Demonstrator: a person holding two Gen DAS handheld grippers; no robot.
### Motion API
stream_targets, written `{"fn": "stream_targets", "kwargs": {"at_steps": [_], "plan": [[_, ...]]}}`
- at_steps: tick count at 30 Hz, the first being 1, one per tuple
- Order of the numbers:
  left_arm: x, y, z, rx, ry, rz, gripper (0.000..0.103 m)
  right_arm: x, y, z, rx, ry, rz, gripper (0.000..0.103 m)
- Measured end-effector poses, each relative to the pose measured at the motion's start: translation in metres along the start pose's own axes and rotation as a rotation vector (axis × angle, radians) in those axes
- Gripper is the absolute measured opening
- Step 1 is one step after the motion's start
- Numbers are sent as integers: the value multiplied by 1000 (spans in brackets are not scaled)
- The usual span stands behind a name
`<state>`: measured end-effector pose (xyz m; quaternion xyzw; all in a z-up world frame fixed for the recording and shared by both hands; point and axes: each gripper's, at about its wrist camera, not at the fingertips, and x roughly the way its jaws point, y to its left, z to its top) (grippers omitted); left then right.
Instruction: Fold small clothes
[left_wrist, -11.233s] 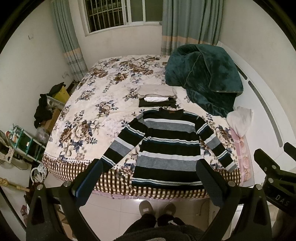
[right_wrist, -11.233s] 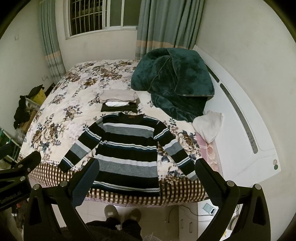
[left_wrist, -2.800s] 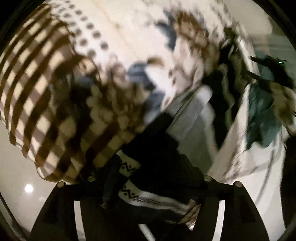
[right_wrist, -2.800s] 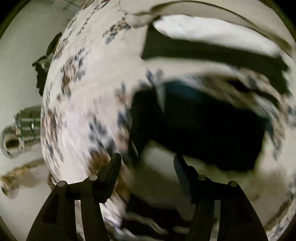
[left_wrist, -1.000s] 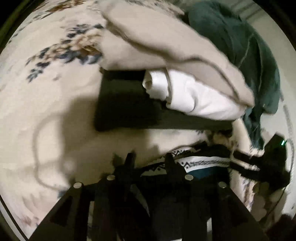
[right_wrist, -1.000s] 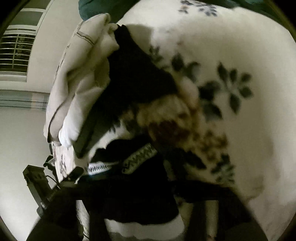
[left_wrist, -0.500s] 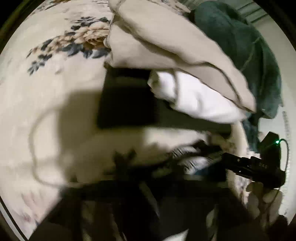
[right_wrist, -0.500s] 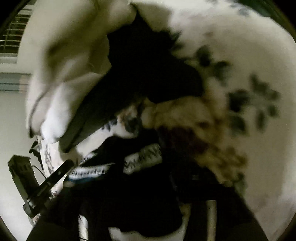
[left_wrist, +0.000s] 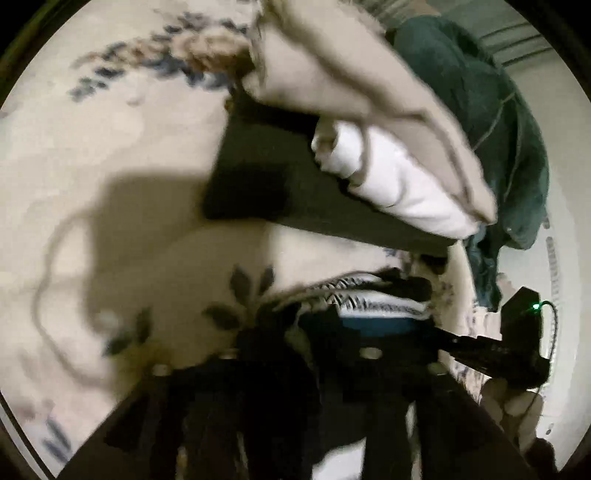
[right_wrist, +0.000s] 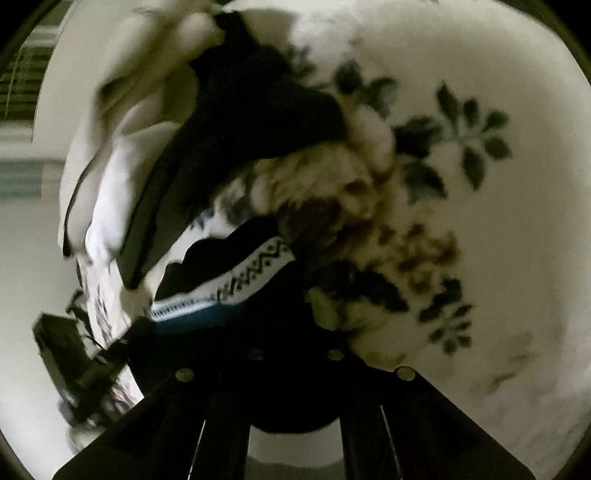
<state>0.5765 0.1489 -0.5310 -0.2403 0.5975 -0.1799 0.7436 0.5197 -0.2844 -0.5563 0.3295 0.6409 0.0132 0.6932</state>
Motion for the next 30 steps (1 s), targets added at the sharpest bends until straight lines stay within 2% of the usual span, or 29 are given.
{"fn": "stream_targets", "kwargs": {"at_steps": [1,2,3,4,6,7,10,11,12,13,14,15,16,17,18,19,21,22,23,24,25,26,27,30], "plan": [[-9,3,-5,-19,-11,1,55,-3,4,-5,-10,9,-3,37],[-18,9,-11,-44,-24,23,64,-9,-1,-6,-9,8,-2,50],[-18,11,-19,-63,-32,31,64,-12,-3,-13,-2,-1,10,60],[-15,17,-29,-98,-17,26,64,-24,-16,-17,1,8,12,60],[5,25,-47,-167,59,-5,64,-18,-22,-28,22,43,9,60],[15,26,-57,-196,96,-49,64,-15,-26,-32,32,56,17,60],[41,7,-76,-175,110,-115,62,6,-31,-45,59,112,58,60],[43,0,-81,-162,75,-136,40,14,-31,-49,65,129,69,60],[44,-3,-82,-164,56,-174,28,20,-31,-52,73,137,86,60],[42,-1,-82,-183,43,-230,27,22,-31,-54,84,131,106,52],[37,5,-82,-229,18,-345,25,22,-33,-56,104,121,138,46],[32,18,-82,-296,-12,-466,25,23,-35,-58,126,124,192,34],[33,31,-83,-354,-11,-531,25,21,-39,-59,142,124,235,31],[37,43,-84,-389,0,-528,25,21,-44,-60,160,123,275,30],[38,52,-83,-376,13,-443,25,23,-48,-61,175,126,290,28],[37,54,-81,-349,31,-416,27,25,-49,-62,172,126,261,27],[37,52,-74,-339,92,-391,37,25,-37,-62,114,113,183,29],[32,45,-69,-318,109,-350,42,18,-36,-60,96,111,158,34],[24,39,-63,-286,97,-317,52,15,-30,-58,79,104,126,36],[10,28,-55,-229,67,-260,60,11,-23,-56,61,84,102,47],[1,21,-49,-193,41,-235,69,8,-17,-53,50,60,95,56],[-3,13,-43,-160,17,-197,70,4,-12,-48,46,26,86,59],[-5,6,-33,-124,3,-127,70,4,-10,-41,52,3,81,61],[15,0,-11,-82,-19,12,66,14,-10,-17,87,-18,52,60]]}}
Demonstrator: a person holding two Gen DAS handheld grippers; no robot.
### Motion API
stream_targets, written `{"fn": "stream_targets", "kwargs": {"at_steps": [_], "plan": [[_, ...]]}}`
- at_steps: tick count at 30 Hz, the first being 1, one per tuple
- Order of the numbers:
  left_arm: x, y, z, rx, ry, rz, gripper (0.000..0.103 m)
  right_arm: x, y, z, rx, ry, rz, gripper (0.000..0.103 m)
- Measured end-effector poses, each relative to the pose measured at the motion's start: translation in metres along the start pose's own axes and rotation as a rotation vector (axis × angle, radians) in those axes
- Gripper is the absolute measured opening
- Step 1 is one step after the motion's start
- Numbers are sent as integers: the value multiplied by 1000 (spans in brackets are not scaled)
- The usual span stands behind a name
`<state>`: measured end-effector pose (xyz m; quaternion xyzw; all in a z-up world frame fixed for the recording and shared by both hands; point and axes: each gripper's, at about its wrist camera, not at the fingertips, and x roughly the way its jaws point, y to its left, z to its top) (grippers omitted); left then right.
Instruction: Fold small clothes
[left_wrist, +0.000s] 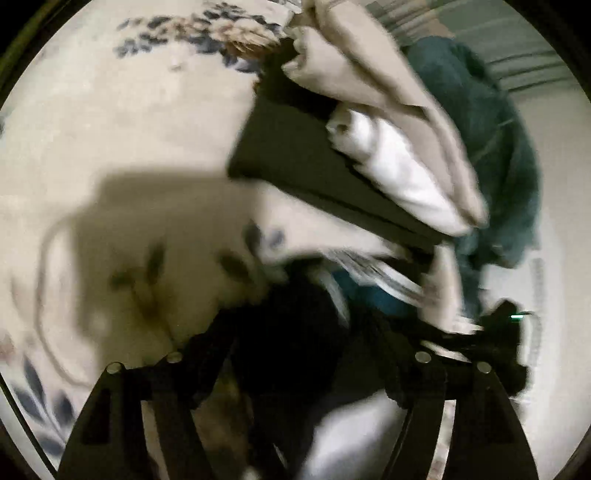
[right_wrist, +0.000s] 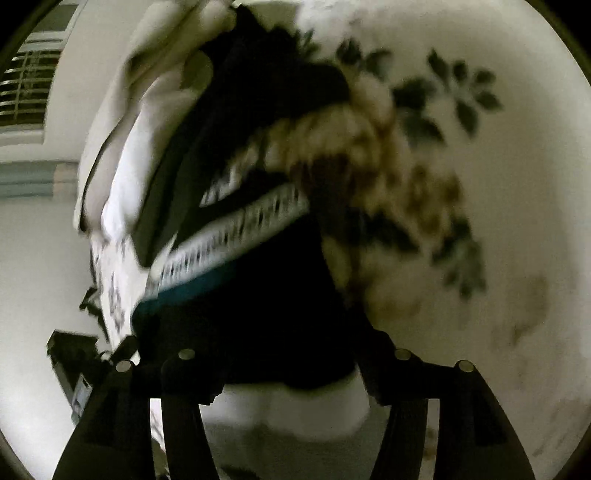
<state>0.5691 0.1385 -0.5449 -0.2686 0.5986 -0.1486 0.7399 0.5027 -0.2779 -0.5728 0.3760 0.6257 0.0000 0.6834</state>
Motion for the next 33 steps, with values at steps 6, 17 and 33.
{"fn": "stream_targets", "kwargs": {"at_steps": [6,17,33], "plan": [[20,5,5,64,3,60,17,0,2,28,-29,-66,-121,3],[-54,-34,-35,216,-89,203,99,-48,-2,-31,-115,15,-12,67],[-161,2,-334,-24,117,316,99,-150,-128,-324,-68,280,-20,72]]}}
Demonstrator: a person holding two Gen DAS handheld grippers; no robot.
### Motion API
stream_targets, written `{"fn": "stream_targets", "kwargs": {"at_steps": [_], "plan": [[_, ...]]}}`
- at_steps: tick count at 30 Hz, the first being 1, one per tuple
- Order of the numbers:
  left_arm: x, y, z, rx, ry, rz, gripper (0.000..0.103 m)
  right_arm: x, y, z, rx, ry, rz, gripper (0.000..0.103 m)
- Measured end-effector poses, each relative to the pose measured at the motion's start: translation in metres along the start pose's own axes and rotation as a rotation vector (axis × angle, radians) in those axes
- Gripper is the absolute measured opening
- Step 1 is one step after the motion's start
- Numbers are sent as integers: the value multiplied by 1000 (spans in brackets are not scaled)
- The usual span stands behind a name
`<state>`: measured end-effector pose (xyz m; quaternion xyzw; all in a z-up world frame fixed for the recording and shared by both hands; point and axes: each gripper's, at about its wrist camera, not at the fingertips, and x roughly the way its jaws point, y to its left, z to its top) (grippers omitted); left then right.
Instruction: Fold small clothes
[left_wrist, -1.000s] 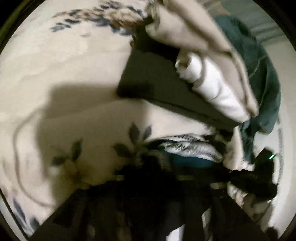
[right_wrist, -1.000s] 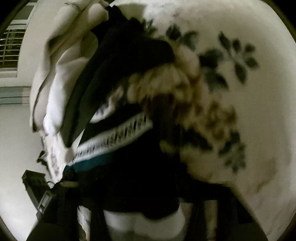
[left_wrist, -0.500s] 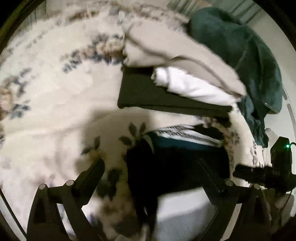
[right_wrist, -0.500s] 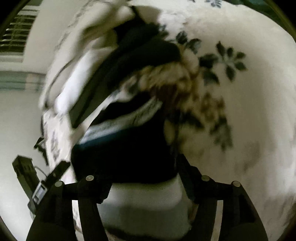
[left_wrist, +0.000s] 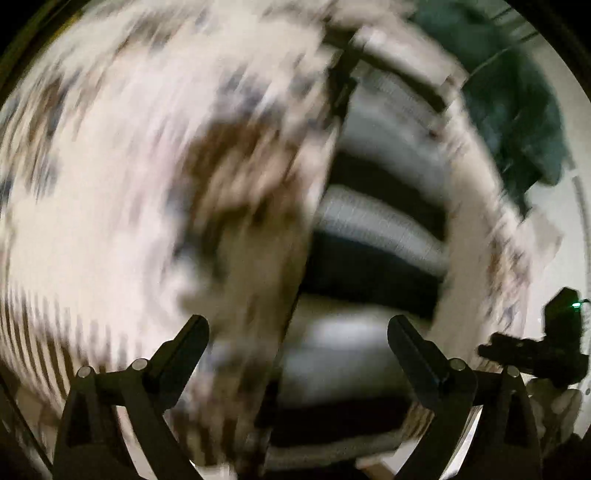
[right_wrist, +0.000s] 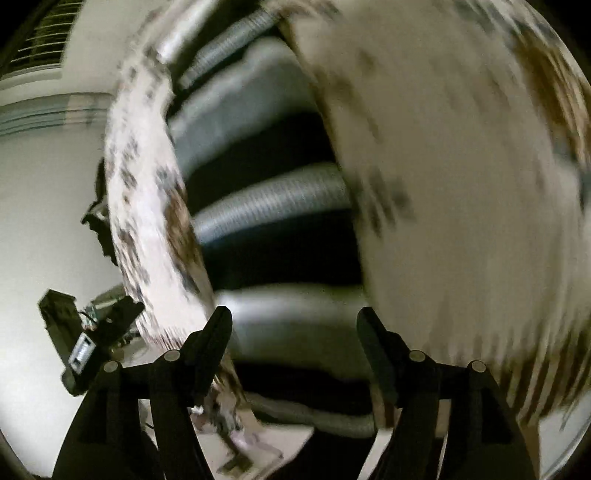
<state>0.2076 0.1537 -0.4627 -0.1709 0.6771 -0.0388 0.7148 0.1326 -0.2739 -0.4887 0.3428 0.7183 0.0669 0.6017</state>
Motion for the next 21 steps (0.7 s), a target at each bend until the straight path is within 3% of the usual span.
{"fn": "stream_targets", "kwargs": {"at_steps": [3,7,9,10,11,12,13,21], "plan": [[34,20,-54,-59,109,14,98,29,-30,-43,38,72,-32,72],[64,22,-100,-72,195,-45,96,65,-51,-80,42,130,-77,72],[76,17,-115,-66,207,-67,75,81,-57,-92,37,150,-87,72],[78,15,-119,-62,201,-81,35,89,-59,-97,36,154,-91,69],[77,12,-121,-60,190,-86,8,94,-58,-98,39,153,-88,63],[70,9,-123,-58,162,-91,8,98,-58,-103,34,156,-93,31],[64,8,-124,-51,135,-97,6,99,-58,-107,26,153,-110,12],[13,9,-125,-38,24,-93,5,84,-36,-137,-57,71,-114,12]]}}
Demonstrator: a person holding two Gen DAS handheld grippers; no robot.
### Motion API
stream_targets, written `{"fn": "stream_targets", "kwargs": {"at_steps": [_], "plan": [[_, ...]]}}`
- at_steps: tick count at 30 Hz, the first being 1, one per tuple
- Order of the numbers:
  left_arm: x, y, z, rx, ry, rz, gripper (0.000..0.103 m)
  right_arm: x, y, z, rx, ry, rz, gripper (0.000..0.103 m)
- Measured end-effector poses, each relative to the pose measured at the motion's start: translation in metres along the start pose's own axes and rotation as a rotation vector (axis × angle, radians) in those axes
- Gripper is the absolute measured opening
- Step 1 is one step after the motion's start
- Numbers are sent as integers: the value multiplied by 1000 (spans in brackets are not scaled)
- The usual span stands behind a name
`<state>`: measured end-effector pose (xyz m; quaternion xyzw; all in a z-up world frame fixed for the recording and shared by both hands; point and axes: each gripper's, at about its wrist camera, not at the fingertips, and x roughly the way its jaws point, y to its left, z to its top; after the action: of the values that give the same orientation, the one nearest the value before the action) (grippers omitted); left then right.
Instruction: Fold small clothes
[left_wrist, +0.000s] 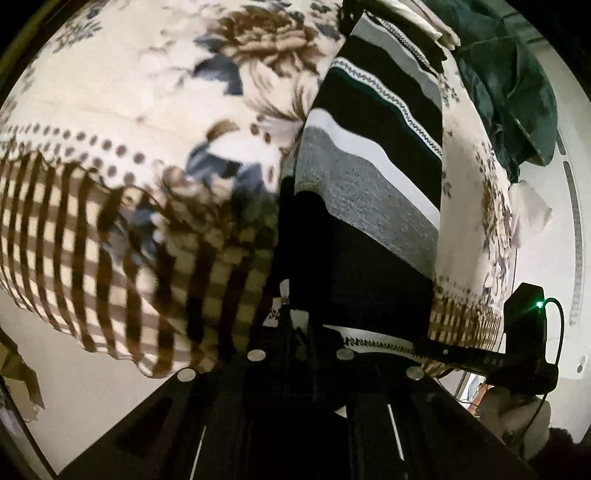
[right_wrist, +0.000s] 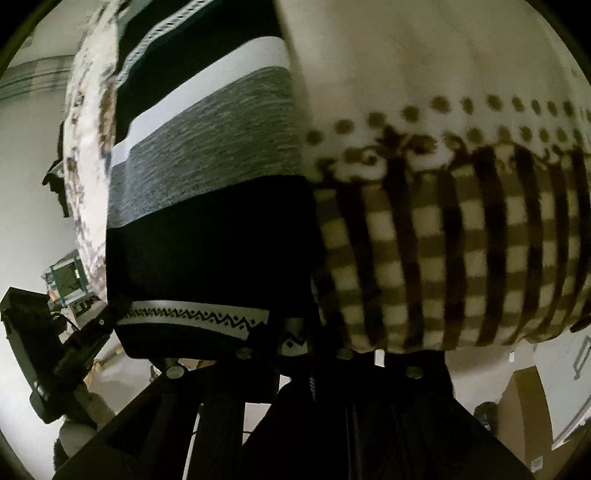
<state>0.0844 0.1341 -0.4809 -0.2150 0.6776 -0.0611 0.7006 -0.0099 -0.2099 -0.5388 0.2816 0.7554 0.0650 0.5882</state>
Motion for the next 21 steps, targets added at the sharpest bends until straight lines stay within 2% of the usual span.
{"fn": "stream_targets", "kwargs": {"at_steps": [3,5,6,7,8,9,10,12,14,15,18,21], "plan": [[24,20,0,-3,34,53,6,11,2,0,-18,7,-20,12],[46,40,1,-37,84,99,10,21,-4,8,3,40,-30,13],[52,48,2,-66,102,79,12,27,0,13,2,59,-23,18],[52,57,3,-112,101,43,20,30,-3,14,2,77,-30,34],[47,62,2,-137,81,28,44,25,-9,14,16,75,-18,42],[41,68,2,-156,49,-11,59,20,-14,13,24,62,22,57],[38,71,3,-168,30,-52,79,18,-19,13,25,51,55,67],[41,78,5,-199,22,-133,81,17,-27,12,18,45,96,69],[57,80,11,-185,49,-168,81,23,-36,14,41,48,157,69],[66,77,15,-159,66,-168,81,28,-40,15,60,48,196,69],[91,63,19,-69,122,-152,81,50,-50,19,101,45,244,69],[94,48,21,-2,129,-109,82,57,-56,19,143,14,309,71]]}}
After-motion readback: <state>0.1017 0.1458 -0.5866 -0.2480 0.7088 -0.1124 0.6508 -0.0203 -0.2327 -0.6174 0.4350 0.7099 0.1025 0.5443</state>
